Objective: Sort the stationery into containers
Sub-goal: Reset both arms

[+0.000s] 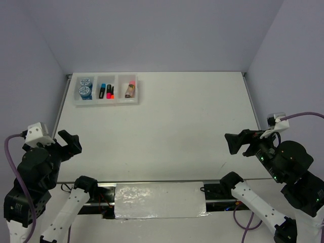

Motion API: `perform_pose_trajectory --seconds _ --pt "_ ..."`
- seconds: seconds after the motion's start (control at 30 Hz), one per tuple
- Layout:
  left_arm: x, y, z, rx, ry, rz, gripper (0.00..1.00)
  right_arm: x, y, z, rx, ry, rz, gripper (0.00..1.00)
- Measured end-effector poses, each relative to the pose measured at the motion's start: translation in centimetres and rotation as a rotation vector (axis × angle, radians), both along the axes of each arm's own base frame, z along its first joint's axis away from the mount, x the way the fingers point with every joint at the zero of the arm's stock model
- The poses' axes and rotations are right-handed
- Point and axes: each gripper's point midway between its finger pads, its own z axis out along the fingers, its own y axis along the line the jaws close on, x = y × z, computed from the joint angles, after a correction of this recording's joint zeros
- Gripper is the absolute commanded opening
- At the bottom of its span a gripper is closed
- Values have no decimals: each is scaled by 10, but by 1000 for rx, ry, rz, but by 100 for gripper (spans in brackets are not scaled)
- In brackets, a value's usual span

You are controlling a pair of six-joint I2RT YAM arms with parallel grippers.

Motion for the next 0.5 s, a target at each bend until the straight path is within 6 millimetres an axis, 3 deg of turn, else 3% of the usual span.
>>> perform_pose_trajectory --seconds 0.5 --pt "24 -13 -15 -3 59 -37 99 7 1 -3 34 0 -31 100"
